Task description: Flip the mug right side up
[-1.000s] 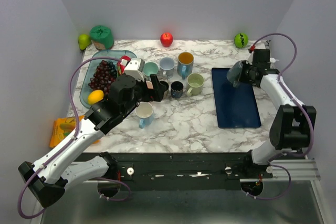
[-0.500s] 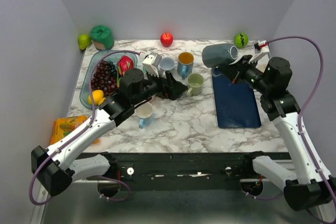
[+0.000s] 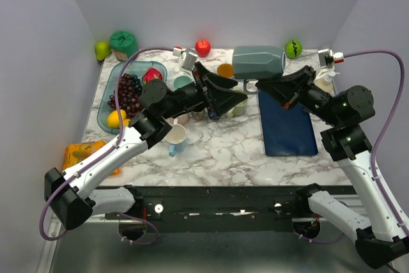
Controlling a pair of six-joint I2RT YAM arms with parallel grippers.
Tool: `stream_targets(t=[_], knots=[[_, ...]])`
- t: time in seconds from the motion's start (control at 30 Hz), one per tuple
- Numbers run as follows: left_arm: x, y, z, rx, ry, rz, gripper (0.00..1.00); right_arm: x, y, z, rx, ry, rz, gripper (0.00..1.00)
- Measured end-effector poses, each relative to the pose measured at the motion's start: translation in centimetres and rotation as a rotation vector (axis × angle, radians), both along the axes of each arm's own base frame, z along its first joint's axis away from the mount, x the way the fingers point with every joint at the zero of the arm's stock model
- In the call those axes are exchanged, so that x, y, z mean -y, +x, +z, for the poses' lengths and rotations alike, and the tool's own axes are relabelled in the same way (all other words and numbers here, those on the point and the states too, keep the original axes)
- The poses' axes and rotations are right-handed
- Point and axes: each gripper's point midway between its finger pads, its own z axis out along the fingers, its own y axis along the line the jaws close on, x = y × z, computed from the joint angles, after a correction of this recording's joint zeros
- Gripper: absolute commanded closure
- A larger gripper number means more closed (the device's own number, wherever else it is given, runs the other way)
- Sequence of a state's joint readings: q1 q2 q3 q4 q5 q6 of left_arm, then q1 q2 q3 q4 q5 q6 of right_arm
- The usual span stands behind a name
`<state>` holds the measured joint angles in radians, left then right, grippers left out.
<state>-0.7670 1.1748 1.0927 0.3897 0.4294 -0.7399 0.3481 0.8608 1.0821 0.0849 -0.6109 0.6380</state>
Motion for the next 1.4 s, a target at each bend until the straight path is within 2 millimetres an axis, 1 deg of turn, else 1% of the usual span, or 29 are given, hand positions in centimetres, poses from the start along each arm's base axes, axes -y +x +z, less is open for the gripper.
stream_targets(t=[0.07,0.17,0.2,0.27,0.3,0.4,0.5,0.7,0.77,0.87,0.9,0.93,1.03,1.07,1.1,1.13,1.17,1.2,1.27,1.3,1.4], knots=[[0.4,-0.3,1.4,0.021,-0.039,-0.022,0.06,-0.2,-0.5,0.9,0.018,0.028,0.025,0.99],[1.0,-0.6,2.8,0.032,-0.073,-0.048,0.15,-0.4,-1.1,1.8,0.035,0.058,0.050,0.99],[1.3,-0.6,3.1,0.033,-0.082,-0.056,0.23,-0.5,-1.4,2.1,0.040,0.066,0.060,0.99],[1.6,-0.6,3.6,0.032,-0.094,-0.064,0.32,-0.7,-1.8,2.5,0.051,0.077,0.078,0.99],[1.7,-0.5,3.7,0.029,-0.099,-0.067,0.39,-0.7,-2.0,2.7,0.056,0.082,0.088,0.99],[2.0,-0.3,4.1,0.022,-0.114,-0.078,0.50,-0.8,-2.4,3.2,0.071,0.094,0.104,0.99],[2.2,-0.5,4.3,0.016,-0.125,-0.092,0.55,-0.8,-2.5,3.5,0.084,0.105,0.108,0.99],[2.6,-0.6,4.9,0.003,-0.151,-0.119,0.56,-0.9,-2.3,3.2,0.099,0.116,0.110,0.99],[2.8,-0.5,4.9,-0.003,-0.154,-0.125,0.62,-0.9,-2.2,3.1,0.104,0.121,0.103,0.99],[3.2,-0.4,4.7,-0.023,-0.161,-0.142,0.85,-0.8,-2.0,2.8,0.104,0.127,0.093,0.99],[3.3,-0.4,4.7,-0.031,-0.162,-0.149,0.93,-0.8,-1.9,2.7,0.106,0.128,0.087,0.99],[3.4,-0.4,4.6,-0.036,-0.165,-0.156,1.00,-0.7,-1.9,2.6,0.105,0.130,0.081,0.99],[3.4,-0.6,4.7,-0.042,-0.170,-0.166,1.00,-0.5,-1.7,2.5,0.101,0.132,0.060,0.98],[3.4,-0.6,4.7,-0.044,-0.168,-0.168,1.00,-0.4,-1.8,2.4,0.099,0.129,0.053,0.91],[3.4,-0.6,4.6,-0.045,-0.167,-0.168,1.00,-0.4,-1.8,2.3,0.096,0.126,0.046,0.75],[3.5,-0.5,4.5,-0.046,-0.160,-0.165,1.00,-0.3,-1.7,2.1,0.083,0.122,0.035,0.67],[3.5,-0.4,4.2,-0.047,-0.151,-0.160,1.00,-0.2,-1.7,1.8,0.072,0.119,0.024,0.56],[3.6,-0.3,3.8,-0.046,-0.135,-0.151,1.00,-0.1,-1.7,1.5,0.059,0.112,0.014,0.42],[3.7,0.2,2.9,-0.061,-0.097,-0.116,1.00,0.1,-1.3,-0.1,0.022,0.088,-0.015,0.36],[3.6,0.6,2.2,-0.071,-0.068,-0.088,1.00,0.2,-1.3,-1.0,0.001,0.074,-0.027,0.31],[3.1,2.0,-0.2,-0.114,0.030,0.011,1.00,0.8,-1.0,-4.1,-0.071,0.035,-0.078,0.24]])
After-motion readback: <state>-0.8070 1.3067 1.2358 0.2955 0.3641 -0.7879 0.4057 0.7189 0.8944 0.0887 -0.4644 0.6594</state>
